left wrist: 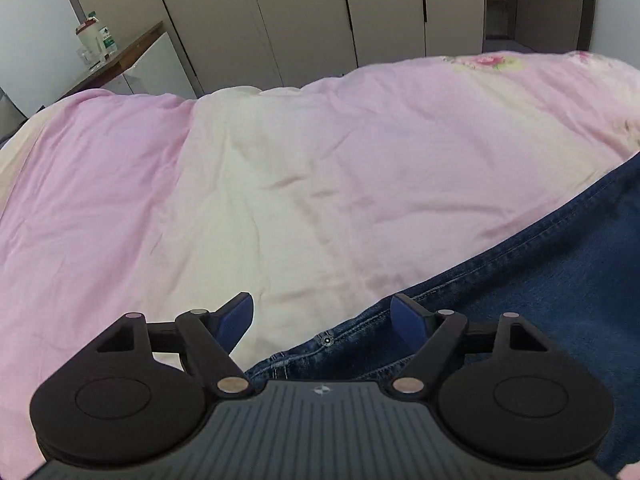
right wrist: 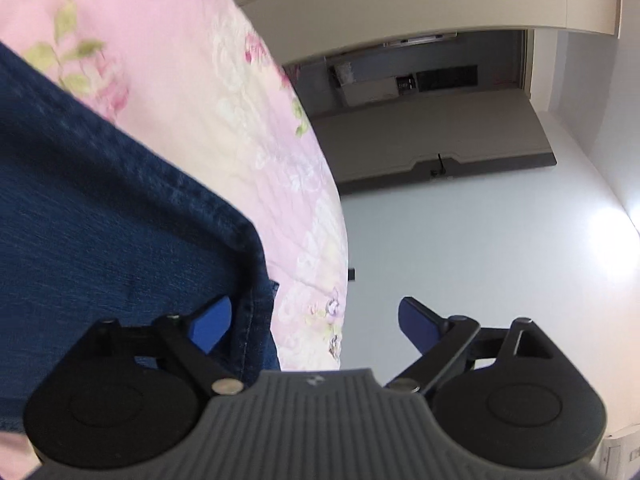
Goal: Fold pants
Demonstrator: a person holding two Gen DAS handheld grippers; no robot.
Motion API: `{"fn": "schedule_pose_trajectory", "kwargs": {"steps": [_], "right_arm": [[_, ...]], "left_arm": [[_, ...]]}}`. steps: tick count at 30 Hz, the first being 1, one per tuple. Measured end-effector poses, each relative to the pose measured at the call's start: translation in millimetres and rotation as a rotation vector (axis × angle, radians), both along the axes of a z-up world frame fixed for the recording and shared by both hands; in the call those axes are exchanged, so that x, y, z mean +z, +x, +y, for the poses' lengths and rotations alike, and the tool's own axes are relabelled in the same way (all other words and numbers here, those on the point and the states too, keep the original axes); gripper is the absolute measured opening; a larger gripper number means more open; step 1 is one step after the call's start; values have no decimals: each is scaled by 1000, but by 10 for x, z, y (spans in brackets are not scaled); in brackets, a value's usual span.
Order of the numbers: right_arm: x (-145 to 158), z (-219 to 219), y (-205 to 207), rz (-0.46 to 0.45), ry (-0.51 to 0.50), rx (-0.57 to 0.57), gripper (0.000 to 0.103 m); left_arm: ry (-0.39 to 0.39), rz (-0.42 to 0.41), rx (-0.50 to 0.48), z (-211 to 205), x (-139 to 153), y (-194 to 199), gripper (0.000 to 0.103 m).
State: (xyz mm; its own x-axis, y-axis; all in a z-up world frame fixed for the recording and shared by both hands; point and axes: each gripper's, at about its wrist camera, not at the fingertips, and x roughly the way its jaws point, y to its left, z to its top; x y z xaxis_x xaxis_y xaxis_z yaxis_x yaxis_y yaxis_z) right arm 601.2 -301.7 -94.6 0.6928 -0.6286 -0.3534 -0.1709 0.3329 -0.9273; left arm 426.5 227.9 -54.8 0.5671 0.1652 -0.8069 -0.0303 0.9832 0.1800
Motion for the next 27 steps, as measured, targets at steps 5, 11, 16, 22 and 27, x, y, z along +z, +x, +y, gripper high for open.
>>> {"fn": "schedule_pose_trajectory", "kwargs": {"steps": [5,11,16,22,27], "right_arm": [[277,349,-489,39,162,56,89],[426,801,-1439,109,586,82,85],[204,1228,-2235,141,822,132,79],[-77,1466,-2769,133,1072,82,77],[-207,1902,-3009,136,831,298,77]], "left_arm": [[-139,-82,120,243,378,-732,91],[-400,-188,354,477,261,-1776,91],[-660,-269,621,559,-227,-2412,91],[-914,-364,888,622,-830,-2698,91],[-1022,-369,902,680,-1069,-2474,91]]}}
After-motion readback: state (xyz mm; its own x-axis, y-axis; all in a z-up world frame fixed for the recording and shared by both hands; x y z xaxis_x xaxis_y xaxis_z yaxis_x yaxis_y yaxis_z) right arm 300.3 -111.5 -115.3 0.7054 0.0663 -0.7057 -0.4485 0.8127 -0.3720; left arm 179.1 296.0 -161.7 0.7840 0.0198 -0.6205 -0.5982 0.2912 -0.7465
